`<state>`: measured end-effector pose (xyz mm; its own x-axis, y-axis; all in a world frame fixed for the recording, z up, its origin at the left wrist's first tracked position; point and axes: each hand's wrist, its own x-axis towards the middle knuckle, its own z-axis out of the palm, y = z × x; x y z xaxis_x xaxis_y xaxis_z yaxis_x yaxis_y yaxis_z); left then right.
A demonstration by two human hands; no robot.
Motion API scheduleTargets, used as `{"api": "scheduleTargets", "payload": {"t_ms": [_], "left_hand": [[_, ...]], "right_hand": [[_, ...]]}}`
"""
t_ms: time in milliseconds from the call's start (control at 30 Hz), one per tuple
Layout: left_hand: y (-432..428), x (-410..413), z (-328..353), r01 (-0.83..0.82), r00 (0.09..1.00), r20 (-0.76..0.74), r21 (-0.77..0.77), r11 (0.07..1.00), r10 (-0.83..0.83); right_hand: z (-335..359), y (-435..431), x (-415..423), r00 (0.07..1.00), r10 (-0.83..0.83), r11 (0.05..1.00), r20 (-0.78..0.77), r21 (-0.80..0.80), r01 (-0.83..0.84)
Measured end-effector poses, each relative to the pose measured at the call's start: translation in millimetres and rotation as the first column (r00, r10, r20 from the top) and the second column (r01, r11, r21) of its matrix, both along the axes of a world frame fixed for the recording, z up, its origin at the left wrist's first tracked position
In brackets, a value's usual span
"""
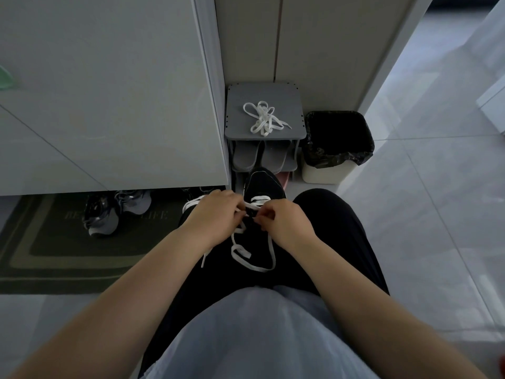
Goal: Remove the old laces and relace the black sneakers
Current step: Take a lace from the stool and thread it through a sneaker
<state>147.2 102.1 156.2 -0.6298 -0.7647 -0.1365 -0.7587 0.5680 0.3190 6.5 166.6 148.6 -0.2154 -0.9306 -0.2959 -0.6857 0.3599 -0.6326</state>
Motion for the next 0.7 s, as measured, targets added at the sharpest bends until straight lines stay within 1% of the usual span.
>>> {"api": "scheduleTargets", "payload": {"t_ms": [100,167,233,267,333,400,433,467,500,533,567,600,633,667,700], "left_hand": [[-5,-2,0,0.023,0.996,0.083,0.002,1.0,-0.023],[-5,-3,-2,0.022,0.994,0.104,-0.008,1.0,-0.021],[-5,-5,-5,0.024,0.994,0.105,-0.015,1.0,-0.022],[-4,-5,-6,0.027,0.995,0.101,-0.019,0.999,-0.025],[-2,-5,-7,0.01,0.998,0.058,-0.056,0.998,-0.007],[-1,-4,-6,-0.055,0.997,-0.058,-0.111,0.992,0.049],[-2,-3,-6,-0.084,0.992,-0.104,-0.114,0.99,0.073],[-3,-3,-6,-0.093,0.991,-0.11,-0.097,0.991,0.083],[-7,-2,-7,-0.084,0.994,-0.075,-0.057,0.995,0.08],[-10,-3,-6,-0.063,0.998,-0.014,-0.014,0.998,0.063],[-14,-5,-5,-0.039,0.998,0.053,0.018,0.999,0.038],[-17,-7,-4,-0.019,0.994,0.112,0.045,0.999,0.014],[-19,-9,-1,-0.01,0.989,0.145,0.063,0.998,0.001],[-22,-11,3,-0.006,0.989,0.146,0.081,0.997,-0.006],[-26,-11,6,-0.015,0.994,0.112,0.108,0.994,0.003]], "right_hand": [[2,-2,2,0.991,0.07,0.997,-0.113,0.019,-0.068],[1,-5,7,0.976,0.114,0.993,-0.184,0.048,-0.107],[-1,-8,10,0.975,0.114,0.993,-0.191,0.048,-0.107],[-2,-8,9,0.982,0.101,0.995,-0.16,0.039,-0.096],[-5,-6,2,0.998,0.039,0.999,-0.041,-0.002,-0.039],[-5,-1,-8,0.994,-0.049,0.996,0.102,-0.07,0.056],[-3,2,-13,0.977,-0.11,0.987,0.185,-0.091,0.129],[1,6,-20,0.93,-0.187,0.968,0.316,-0.099,0.228],[7,11,-29,0.826,-0.256,0.935,0.502,-0.089,0.344],[17,15,-37,0.644,-0.28,0.889,0.712,-0.06,0.454],[27,19,-48,0.419,-0.233,0.85,0.877,-0.026,0.527],[37,24,-59,0.244,-0.123,0.826,0.962,-0.037,0.563],[47,29,-71,0.163,-0.019,0.799,0.986,-0.083,0.595],[57,35,-82,0.126,0.062,0.769,0.99,-0.128,0.626],[66,42,-97,0.112,0.121,0.726,0.986,-0.164,0.668]]}}
